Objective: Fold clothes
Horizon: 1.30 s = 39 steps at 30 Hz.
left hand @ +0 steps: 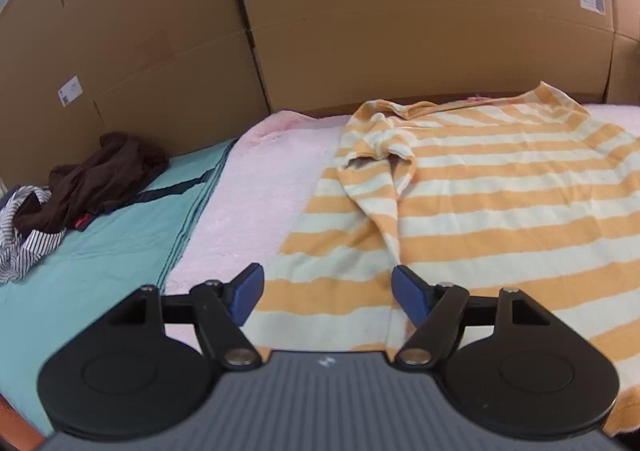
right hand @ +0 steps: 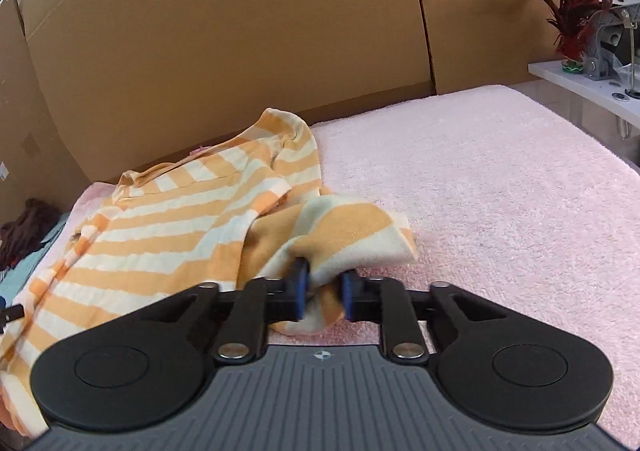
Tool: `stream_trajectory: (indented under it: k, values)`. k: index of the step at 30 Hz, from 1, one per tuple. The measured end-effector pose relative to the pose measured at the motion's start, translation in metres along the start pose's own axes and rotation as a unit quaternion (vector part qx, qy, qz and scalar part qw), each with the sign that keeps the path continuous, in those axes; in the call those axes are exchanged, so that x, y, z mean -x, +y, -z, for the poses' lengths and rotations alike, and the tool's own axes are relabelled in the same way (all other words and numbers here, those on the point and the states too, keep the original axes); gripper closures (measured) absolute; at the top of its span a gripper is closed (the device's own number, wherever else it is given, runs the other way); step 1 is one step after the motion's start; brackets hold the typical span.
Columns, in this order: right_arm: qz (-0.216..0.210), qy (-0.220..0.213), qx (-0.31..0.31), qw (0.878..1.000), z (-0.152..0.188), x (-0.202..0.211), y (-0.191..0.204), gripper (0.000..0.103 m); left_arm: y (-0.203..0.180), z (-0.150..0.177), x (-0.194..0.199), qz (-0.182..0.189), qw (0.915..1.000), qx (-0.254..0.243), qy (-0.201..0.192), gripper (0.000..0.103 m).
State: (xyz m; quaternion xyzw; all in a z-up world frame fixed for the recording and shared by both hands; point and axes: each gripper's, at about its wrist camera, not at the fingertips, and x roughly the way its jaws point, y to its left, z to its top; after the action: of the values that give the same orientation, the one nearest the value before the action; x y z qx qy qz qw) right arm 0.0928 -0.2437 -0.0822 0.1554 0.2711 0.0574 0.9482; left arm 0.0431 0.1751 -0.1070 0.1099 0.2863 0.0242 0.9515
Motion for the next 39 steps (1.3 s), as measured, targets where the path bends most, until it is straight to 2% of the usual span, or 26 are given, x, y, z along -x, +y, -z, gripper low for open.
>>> stream_trajectory:
  k: [2, 5, 6, 9, 10, 12, 13, 16, 17, 19, 22, 23, 24, 26, 27, 29, 30, 32, 34, 36, 39]
  values:
    - [0.012, -0.022, -0.007, 1.0, -0.007, 0.005, -0.001, 0.092, -0.001, 0.001, -0.009, -0.001, 0.9999, 0.007, 0.011, 0.035]
    - [0.035, -0.07, -0.011, 0.997, -0.023, 0.02, -0.004, 0.093, 0.008, -0.005, -0.014, 0.021, 0.9988, 0.039, 0.019, 0.044]
    - [0.047, -0.086, -0.01, 0.995, -0.027, 0.026, -0.006, 0.093, 0.009, -0.007, -0.015, 0.028, 0.9983, 0.046, 0.022, 0.049]
    - [0.101, -0.128, 0.005, 0.987, -0.039, 0.04, -0.01, 0.093, 0.013, -0.011, -0.014, 0.057, 0.9957, 0.07, 0.022, 0.054]
    - [0.122, -0.136, 0.012, 0.983, -0.041, 0.041, -0.013, 0.093, 0.014, -0.012, -0.013, 0.071, 0.9943, 0.077, 0.02, 0.053]
    - [0.166, -0.137, 0.019, 0.976, -0.043, 0.039, -0.021, 0.093, 0.012, -0.012, -0.008, 0.084, 0.9933, 0.079, 0.009, 0.038]
    - [0.186, -0.133, 0.02, 0.973, -0.042, 0.036, -0.025, 0.093, 0.009, -0.012, -0.006, 0.08, 0.9942, 0.072, 0.004, 0.035]
    - [0.219, -0.082, 0.011, 0.972, -0.036, 0.019, -0.043, 0.09, -0.001, -0.012, -0.011, 0.064, 0.9967, 0.05, 0.01, 0.033]
    - [0.227, -0.066, 0.009, 0.972, -0.033, 0.014, -0.046, 0.087, -0.003, -0.012, -0.016, 0.057, 0.9972, 0.046, 0.018, 0.036]
    - [0.226, -0.073, 0.016, 0.971, -0.027, 0.018, -0.043, 0.083, -0.003, -0.01, -0.024, 0.052, 0.9973, 0.048, 0.022, 0.042]
    - [0.222, -0.109, 0.039, 0.968, -0.019, 0.033, -0.028, 0.07, 0.003, -0.015, -0.028, 0.044, 0.9974, 0.053, 0.02, 0.067]
    - [0.228, -0.129, 0.054, 0.964, -0.018, 0.04, -0.02, 0.062, 0.006, -0.018, -0.029, 0.032, 0.9981, 0.048, 0.019, 0.079]
    - [0.235, -0.151, 0.07, 0.958, -0.017, 0.047, -0.013, 0.058, 0.01, -0.021, -0.032, 0.013, 0.9989, 0.04, 0.018, 0.084]
    - [0.227, -0.18, 0.093, 0.953, -0.016, 0.06, -0.002, 0.042, 0.022, -0.025, -0.039, -0.018, 0.9989, 0.039, 0.02, 0.084]
    - [0.196, -0.172, 0.093, 0.961, -0.015, 0.063, 0.0, 0.042, 0.031, -0.027, -0.043, -0.032, 0.9983, 0.044, 0.021, 0.083]
    - [0.118, -0.143, 0.088, 0.979, -0.015, 0.068, 0.002, 0.042, 0.05, -0.03, -0.054, -0.076, 0.9952, 0.054, 0.028, 0.082]
    - [0.061, -0.109, 0.084, 0.989, -0.015, 0.068, 0.002, 0.042, 0.06, -0.03, -0.06, -0.1, 0.9927, 0.058, 0.035, 0.079]
    - [-0.029, -0.048, 0.073, 0.996, -0.009, 0.064, 0.005, 0.046, 0.079, -0.029, -0.072, -0.13, 0.9877, 0.068, 0.055, 0.07]
    - [-0.066, -0.015, 0.083, 0.994, 0.001, 0.06, 0.01, 0.046, 0.088, -0.026, -0.071, -0.139, 0.986, 0.064, 0.066, 0.06]
    - [-0.081, 0.013, 0.109, 0.991, 0.011, 0.059, 0.015, 0.046, 0.087, -0.021, -0.059, -0.151, 0.9864, 0.034, 0.054, 0.047]
    - [-0.1, 0.046, 0.128, 0.986, 0.022, 0.06, 0.019, 0.046, 0.079, -0.007, -0.032, -0.158, 0.9864, -0.025, 0.038, 0.041]
